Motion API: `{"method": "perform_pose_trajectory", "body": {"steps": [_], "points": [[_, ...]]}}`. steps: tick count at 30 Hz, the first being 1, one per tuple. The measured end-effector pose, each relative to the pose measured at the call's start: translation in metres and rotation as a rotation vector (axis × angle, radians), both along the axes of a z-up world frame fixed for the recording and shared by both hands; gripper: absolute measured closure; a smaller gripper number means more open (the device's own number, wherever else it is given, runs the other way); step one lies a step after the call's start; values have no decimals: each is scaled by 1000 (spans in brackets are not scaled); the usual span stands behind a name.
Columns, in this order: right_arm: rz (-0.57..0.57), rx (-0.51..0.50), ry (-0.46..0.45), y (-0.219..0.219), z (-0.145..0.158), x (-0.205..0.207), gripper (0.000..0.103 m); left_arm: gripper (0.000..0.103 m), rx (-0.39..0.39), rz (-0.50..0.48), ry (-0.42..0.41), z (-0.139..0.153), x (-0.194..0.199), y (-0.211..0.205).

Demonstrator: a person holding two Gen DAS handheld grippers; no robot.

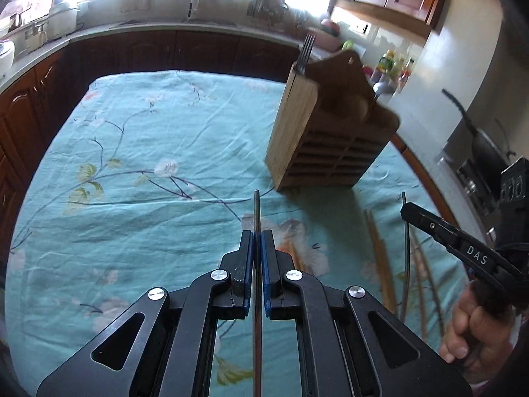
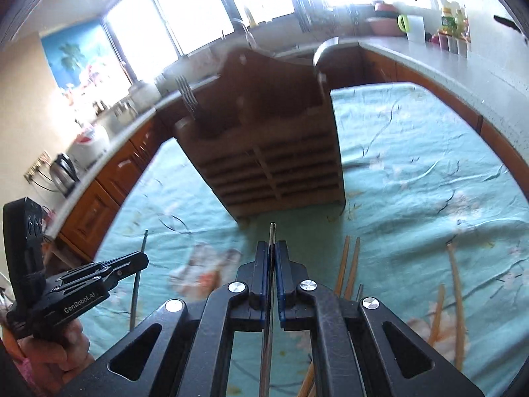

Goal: Organize utensils
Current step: 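Grasp a silver metal chopstick with the left tool while the right tool grasps another, then lift both metal chopsticks and lower them upright into the wooden holder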

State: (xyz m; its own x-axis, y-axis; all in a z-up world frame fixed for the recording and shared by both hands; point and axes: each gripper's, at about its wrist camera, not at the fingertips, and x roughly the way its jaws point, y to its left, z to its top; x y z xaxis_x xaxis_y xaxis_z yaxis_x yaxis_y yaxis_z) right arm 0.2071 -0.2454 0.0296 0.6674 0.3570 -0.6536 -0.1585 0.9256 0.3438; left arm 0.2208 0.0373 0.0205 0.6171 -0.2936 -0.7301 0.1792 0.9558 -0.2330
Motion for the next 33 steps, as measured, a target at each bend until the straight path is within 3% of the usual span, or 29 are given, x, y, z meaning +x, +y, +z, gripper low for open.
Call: {"method": "perform_pose_trajectory", "body": {"steps": [11,33], "points": [[-1,52,-151,-4,58,-41,99,99,-64,-8,-123,58,-36,10],[-37,84,-273,-28,97,-48,99,99,-100,1,-234,103,-39,7]]}}
